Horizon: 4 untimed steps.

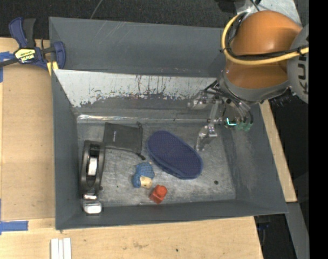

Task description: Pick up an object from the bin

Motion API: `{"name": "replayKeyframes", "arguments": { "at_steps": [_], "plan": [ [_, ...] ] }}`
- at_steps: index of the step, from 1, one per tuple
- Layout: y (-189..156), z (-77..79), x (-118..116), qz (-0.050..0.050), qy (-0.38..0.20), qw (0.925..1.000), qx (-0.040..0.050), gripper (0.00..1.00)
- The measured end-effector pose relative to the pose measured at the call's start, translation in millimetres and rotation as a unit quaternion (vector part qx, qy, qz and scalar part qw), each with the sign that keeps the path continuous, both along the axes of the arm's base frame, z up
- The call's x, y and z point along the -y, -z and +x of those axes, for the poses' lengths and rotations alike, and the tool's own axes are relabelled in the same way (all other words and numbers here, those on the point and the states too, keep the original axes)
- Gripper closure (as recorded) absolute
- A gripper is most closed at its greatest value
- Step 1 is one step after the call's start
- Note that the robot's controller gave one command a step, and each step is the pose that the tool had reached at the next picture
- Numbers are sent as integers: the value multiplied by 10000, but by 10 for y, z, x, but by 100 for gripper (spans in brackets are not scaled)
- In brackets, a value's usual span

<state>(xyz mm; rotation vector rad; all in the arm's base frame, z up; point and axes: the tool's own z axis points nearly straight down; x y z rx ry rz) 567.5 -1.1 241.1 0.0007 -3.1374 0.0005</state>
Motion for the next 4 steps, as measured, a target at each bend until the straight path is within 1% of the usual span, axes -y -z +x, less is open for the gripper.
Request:
{"name": "replayKeyframes", "arguments": {
  "at_steps": [1,2,3,4],
  "plan": [
    [1561,441,-696,3,-419,9991,60,0],
    [1402,451,-1146,9,2761,9611,40,0],
    [1366,331,-1436,-3,2888,9574,20,0],
    [1653,308,-1287,41,3218,9468,81,0]
  ]
}}
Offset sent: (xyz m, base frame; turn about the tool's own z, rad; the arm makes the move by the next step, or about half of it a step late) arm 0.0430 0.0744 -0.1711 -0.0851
